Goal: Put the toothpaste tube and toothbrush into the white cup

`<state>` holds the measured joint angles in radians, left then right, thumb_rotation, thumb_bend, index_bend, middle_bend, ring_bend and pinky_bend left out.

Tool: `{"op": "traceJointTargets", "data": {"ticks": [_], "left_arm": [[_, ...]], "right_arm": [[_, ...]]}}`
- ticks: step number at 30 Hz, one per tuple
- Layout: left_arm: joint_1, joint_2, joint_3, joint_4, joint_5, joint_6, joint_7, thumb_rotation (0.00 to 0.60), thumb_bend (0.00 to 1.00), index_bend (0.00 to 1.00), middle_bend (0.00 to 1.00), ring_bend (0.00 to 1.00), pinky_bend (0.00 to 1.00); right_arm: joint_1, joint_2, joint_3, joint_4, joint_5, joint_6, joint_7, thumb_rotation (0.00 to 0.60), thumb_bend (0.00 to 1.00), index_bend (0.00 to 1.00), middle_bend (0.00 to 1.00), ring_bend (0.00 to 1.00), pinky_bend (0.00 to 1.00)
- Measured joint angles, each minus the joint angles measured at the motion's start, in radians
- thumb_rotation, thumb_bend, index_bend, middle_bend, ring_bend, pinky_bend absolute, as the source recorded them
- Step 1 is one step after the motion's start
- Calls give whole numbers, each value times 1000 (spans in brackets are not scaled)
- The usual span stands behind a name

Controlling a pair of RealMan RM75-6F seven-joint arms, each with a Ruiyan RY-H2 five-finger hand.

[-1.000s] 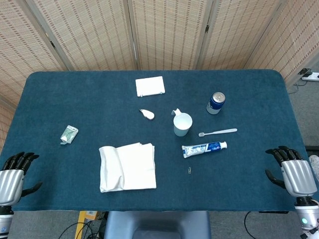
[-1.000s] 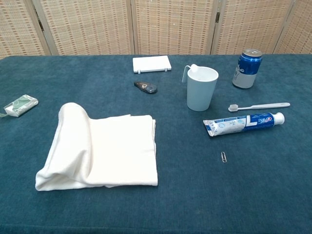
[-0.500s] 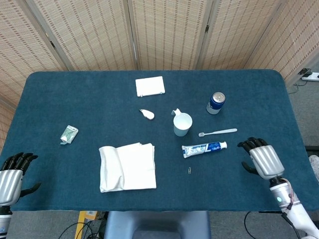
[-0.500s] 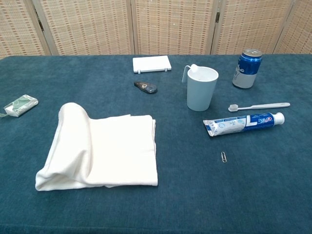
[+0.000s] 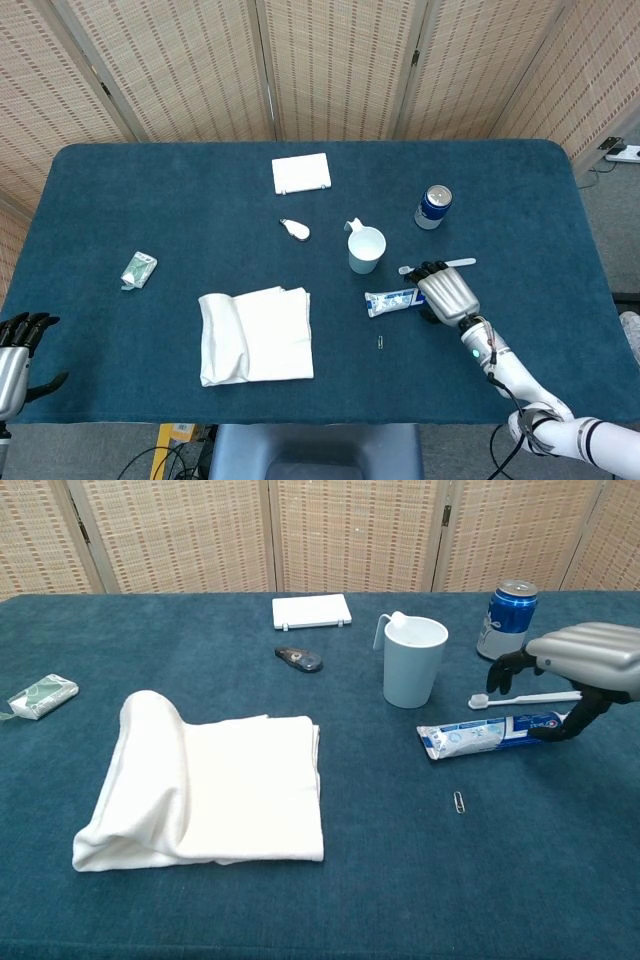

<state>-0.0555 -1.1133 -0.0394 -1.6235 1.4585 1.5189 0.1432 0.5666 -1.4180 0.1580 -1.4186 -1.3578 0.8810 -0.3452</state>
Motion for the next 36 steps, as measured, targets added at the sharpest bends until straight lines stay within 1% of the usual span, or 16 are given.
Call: {"op": "traceJointTargets", "data": {"ticks": [6, 14, 23, 30, 32, 36], "left_arm": [[4, 0, 1, 12, 0, -1, -17, 600, 190, 256, 228, 154, 187], [7, -10, 1, 43, -3, -7, -50, 600, 191, 257, 226, 154, 187], [8, -22, 0, 84, -4, -11, -91, 600, 191, 258, 224, 154, 187], [11, -32, 3, 112, -9, -21, -107, 600, 191, 267, 223, 154, 187], [12, -35, 3, 118, -11, -23, -112, 600, 191, 268, 222, 154, 187], [14, -38, 3, 126, -14, -24, -117, 600, 191, 269, 221, 154, 187]], "right_arm": [[34, -60, -5, 20, 46, -16, -63, 600, 207, 290, 284, 193, 287], [47, -114, -33, 54, 77, 5, -161, 600, 231, 290, 285, 193, 287], [59, -162, -40, 74, 121, 33, -219, 600, 257, 314, 348, 193, 287], [66, -183, -44, 84, 140, 49, -244, 600, 293, 372, 411, 198, 288], [68, -189, -44, 87, 146, 54, -249, 600, 314, 401, 443, 215, 296], [70, -198, -44, 90, 150, 69, -253, 600, 373, 494, 515, 267, 320]]}}
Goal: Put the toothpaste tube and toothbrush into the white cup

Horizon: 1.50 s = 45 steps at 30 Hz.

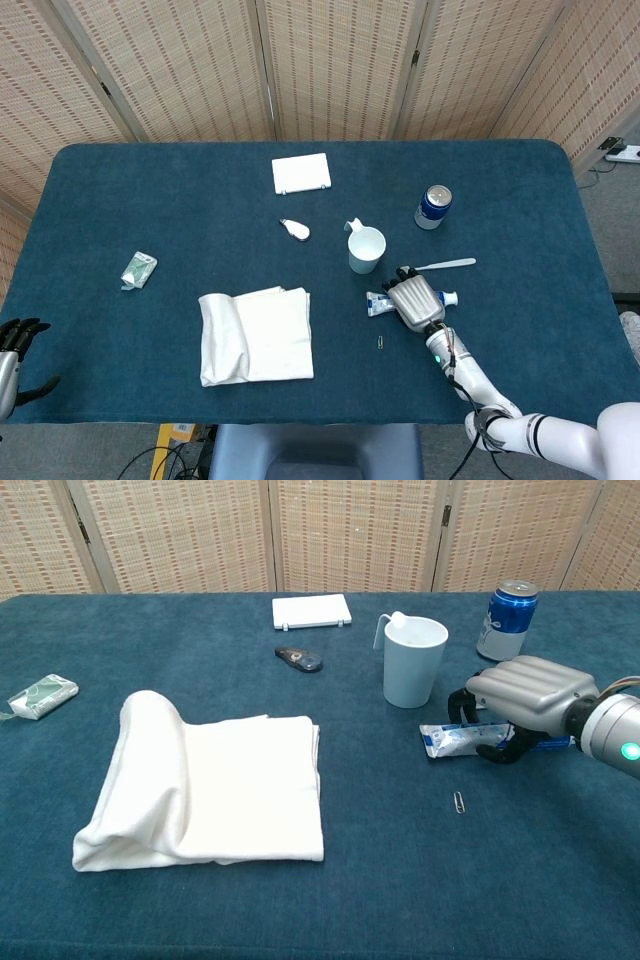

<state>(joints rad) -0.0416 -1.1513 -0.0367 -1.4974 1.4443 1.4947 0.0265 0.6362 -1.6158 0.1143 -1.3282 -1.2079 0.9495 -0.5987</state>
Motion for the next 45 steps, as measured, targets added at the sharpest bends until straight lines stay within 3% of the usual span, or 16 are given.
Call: {"op": "traceJointTargets", "data": {"ticks": [10, 19, 25, 29, 38, 45], "left_arm": [[4, -3, 1, 5, -3, -2, -6, 600, 191, 270, 218, 154, 187], [0, 5, -2, -7, -3, -11, -7, 600, 189, 270, 218, 154, 187], [-7, 10, -2, -23, 5, -17, -16, 600, 191, 270, 218, 154, 187], [-11, 14, -3, -32, 16, -17, -30, 600, 191, 270, 218, 154, 187], [-1, 26, 1, -47, 18, -2, -29, 600, 191, 270, 218, 154, 187], [12, 31, 7, -46, 6, -2, -35, 600, 189, 269, 218, 154, 187]], "right_arm": [[-10, 11, -2, -22, -29, 41, 62, 600, 407, 562, 552, 300, 320], [-52, 126, 24, -183, -129, 156, 303, 600, 423, 584, 559, 306, 320], [-73, 214, 80, -309, -141, 201, 470, 600, 423, 609, 570, 307, 320], [-65, 239, 151, -343, -122, 210, 591, 600, 423, 614, 570, 307, 320], [40, 175, 302, -228, 10, 117, 829, 600, 422, 614, 570, 307, 320], [124, 83, 364, -83, 64, 70, 914, 600, 409, 615, 570, 307, 320]]}}
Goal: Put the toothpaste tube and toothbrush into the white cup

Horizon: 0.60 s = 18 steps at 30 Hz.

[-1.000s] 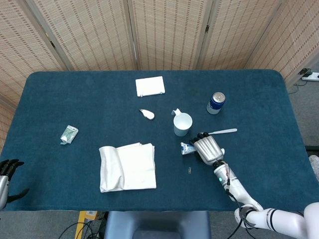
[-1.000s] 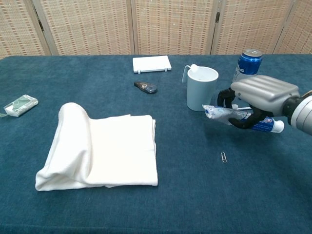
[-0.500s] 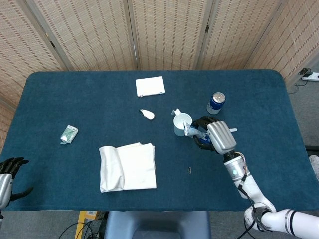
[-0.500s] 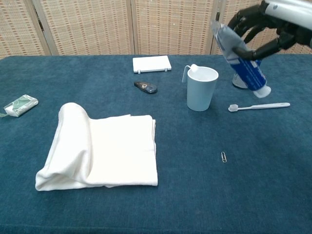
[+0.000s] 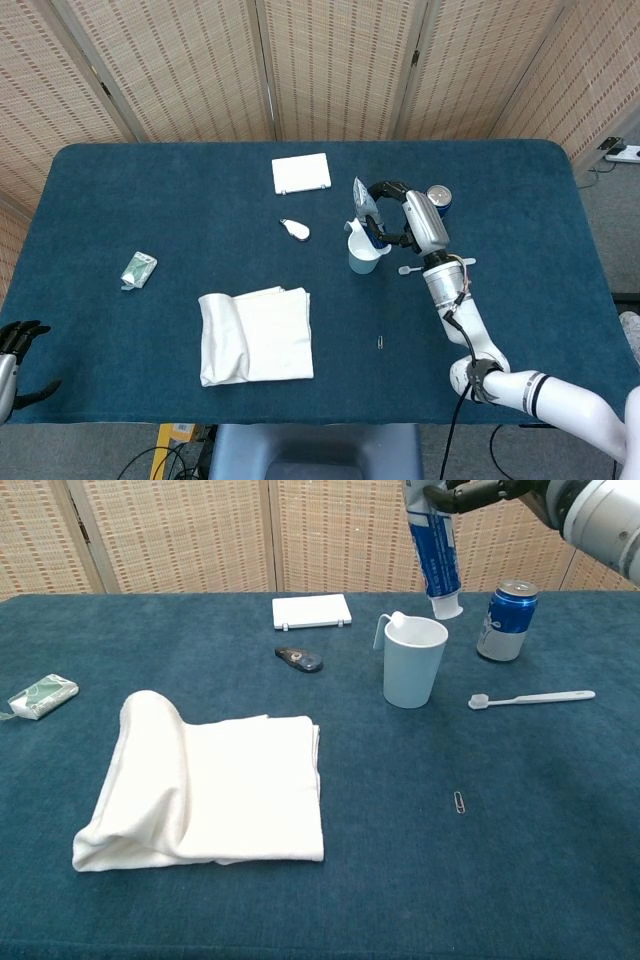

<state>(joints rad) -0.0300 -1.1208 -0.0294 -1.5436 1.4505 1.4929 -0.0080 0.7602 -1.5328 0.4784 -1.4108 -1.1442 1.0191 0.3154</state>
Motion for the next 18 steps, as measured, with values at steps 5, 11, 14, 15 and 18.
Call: {"op": "traceJointTargets", "data": {"ticks": [5, 11, 14, 15, 18], "left_arm": [[7, -1, 4, 5, -5, -1, -1, 600, 191, 269, 218, 154, 187], [9, 4, 8, 0, -4, -6, -6, 600, 190, 268, 218, 154, 187], [10, 4, 9, 2, -4, -8, -6, 600, 189, 268, 218, 154, 187], [10, 5, 9, 2, -4, -10, -7, 600, 190, 267, 218, 154, 187], [9, 8, 13, -2, -6, -20, -13, 600, 190, 265, 218, 154, 187]], "right_arm": [[49, -67, 12, 117, 21, -31, 36, 600, 392, 614, 570, 307, 320], [86, -133, 10, 247, -2, -56, 153, 600, 369, 615, 570, 307, 320], [97, -168, 5, 306, -22, -60, 228, 600, 363, 616, 570, 307, 320], [99, -177, 2, 321, -30, -60, 249, 600, 363, 617, 570, 307, 320], [103, -209, -16, 370, -62, -55, 312, 600, 362, 618, 565, 307, 320]]}}
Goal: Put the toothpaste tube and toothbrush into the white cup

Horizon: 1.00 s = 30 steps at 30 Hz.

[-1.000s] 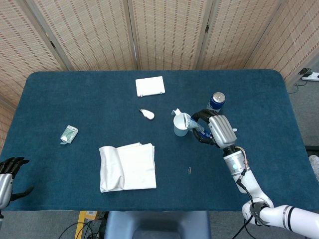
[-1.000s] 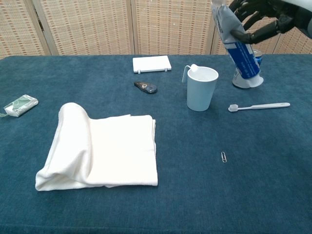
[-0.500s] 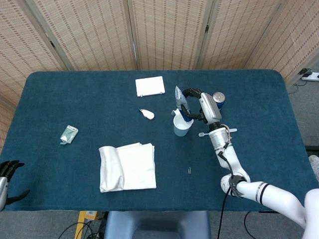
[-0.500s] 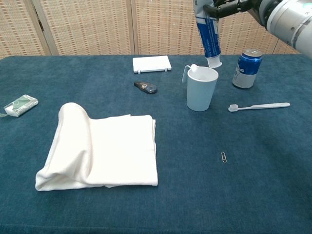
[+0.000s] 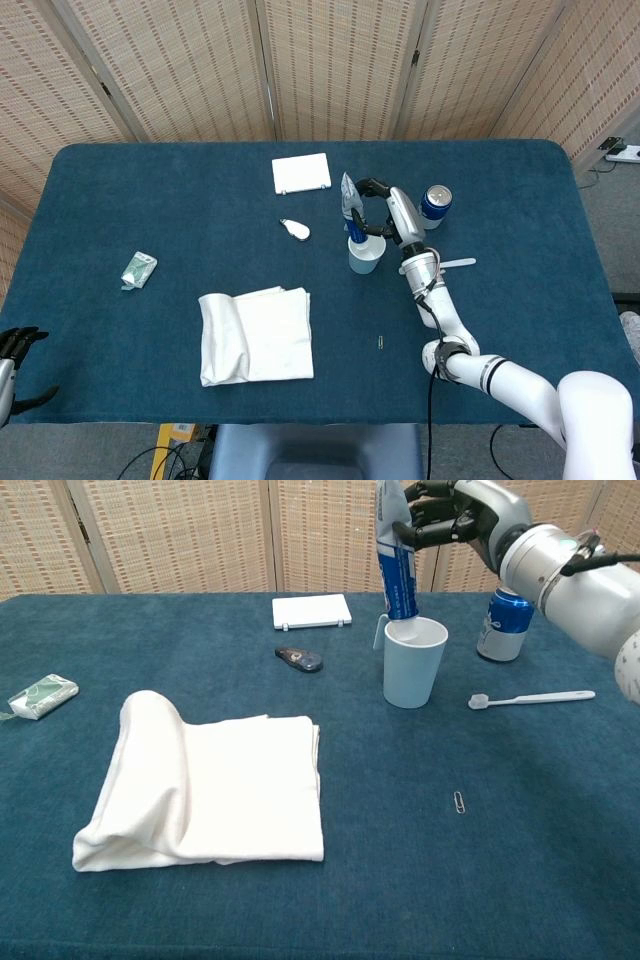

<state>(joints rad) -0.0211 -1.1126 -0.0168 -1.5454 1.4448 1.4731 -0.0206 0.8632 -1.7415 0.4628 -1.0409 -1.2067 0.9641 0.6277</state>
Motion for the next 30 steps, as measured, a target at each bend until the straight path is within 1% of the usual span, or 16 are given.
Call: {"op": "traceJointTargets", "data": {"ticks": [5, 7, 9, 14, 17, 25, 30], "left_arm": [[-2, 1, 3, -1, 1, -7, -2, 600, 191, 264, 218, 154, 187], [-2, 0, 3, 0, 1, -9, -1, 600, 190, 264, 218, 154, 187], [-3, 0, 4, -1, 1, -11, 2, 600, 190, 264, 218, 154, 187], [-2, -2, 9, -5, 6, -15, 2, 600, 190, 264, 218, 154, 187], [-3, -4, 10, -5, 3, -20, 4, 600, 191, 264, 218, 154, 187], [-8, -7, 10, -6, 2, -30, 12, 600, 189, 262, 218, 154, 187], [-9, -6, 10, -10, -1, -34, 18, 600, 190, 262, 218, 154, 187]], "right_arm": [[-3, -48, -30, 81, -44, 30, 84, 600, 353, 618, 544, 307, 296], [-5, -60, -39, 108, -57, 39, 117, 600, 310, 618, 537, 307, 280], [-7, -78, -50, 142, -75, 54, 159, 600, 287, 618, 533, 307, 272], [-12, -124, -79, 243, -111, 85, 242, 600, 282, 618, 533, 307, 270], [-17, -149, -96, 297, -125, 97, 274, 600, 282, 618, 533, 307, 268], [-29, -200, -130, 399, -145, 108, 349, 600, 282, 618, 533, 307, 264], [-29, -221, -145, 446, -154, 100, 391, 600, 214, 618, 497, 293, 249]]}}
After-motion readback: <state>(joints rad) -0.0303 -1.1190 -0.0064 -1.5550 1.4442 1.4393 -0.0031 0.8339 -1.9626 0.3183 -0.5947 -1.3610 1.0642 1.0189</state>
